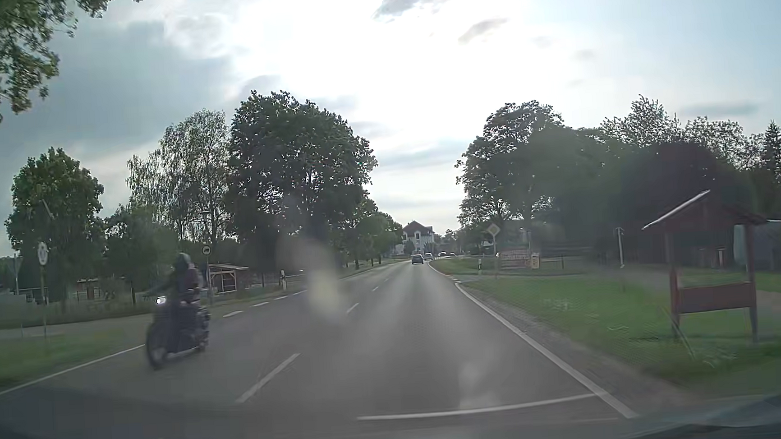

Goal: Follow the waypoints while adhering to traffic rules and regulations

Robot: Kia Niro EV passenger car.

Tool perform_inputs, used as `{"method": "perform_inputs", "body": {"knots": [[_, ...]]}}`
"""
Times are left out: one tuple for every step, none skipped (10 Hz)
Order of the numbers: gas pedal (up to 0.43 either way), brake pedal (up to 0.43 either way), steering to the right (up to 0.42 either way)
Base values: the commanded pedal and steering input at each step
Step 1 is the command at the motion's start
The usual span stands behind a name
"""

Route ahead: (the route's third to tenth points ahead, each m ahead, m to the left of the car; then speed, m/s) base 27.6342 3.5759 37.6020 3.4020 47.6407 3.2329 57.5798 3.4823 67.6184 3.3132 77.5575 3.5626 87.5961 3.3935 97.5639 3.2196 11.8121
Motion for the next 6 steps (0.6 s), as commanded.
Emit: {"method": "perform_inputs", "body": {"knots": [[0.189,0.0,-0.001],[0.189,0.0,-0.003],[0.189,0.0,-0.003],[0.189,0.0,-0.003],[0.189,0.0,-0.003],[0.189,0.0,-0.003]]}}
